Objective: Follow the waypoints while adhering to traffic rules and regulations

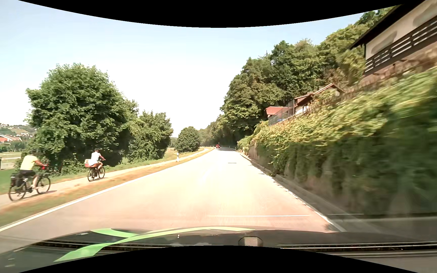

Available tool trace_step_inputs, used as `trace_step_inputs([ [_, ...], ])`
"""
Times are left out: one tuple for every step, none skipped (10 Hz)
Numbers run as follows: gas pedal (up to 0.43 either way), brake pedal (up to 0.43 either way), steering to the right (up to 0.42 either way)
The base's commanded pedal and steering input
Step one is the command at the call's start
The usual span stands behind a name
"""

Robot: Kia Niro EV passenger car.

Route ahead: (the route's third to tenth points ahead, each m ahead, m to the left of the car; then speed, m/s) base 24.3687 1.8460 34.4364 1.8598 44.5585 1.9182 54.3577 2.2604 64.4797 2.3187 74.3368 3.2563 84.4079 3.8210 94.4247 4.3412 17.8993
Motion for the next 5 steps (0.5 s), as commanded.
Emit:
trace_step_inputs([
  [0.189, 0.0, 0.0],
  [0.189, 0.0, -0.002],
  [0.189, 0.0, -0.002],
  [0.189, 0.0, -0.002],
  [0.189, 0.0, -0.002],
])
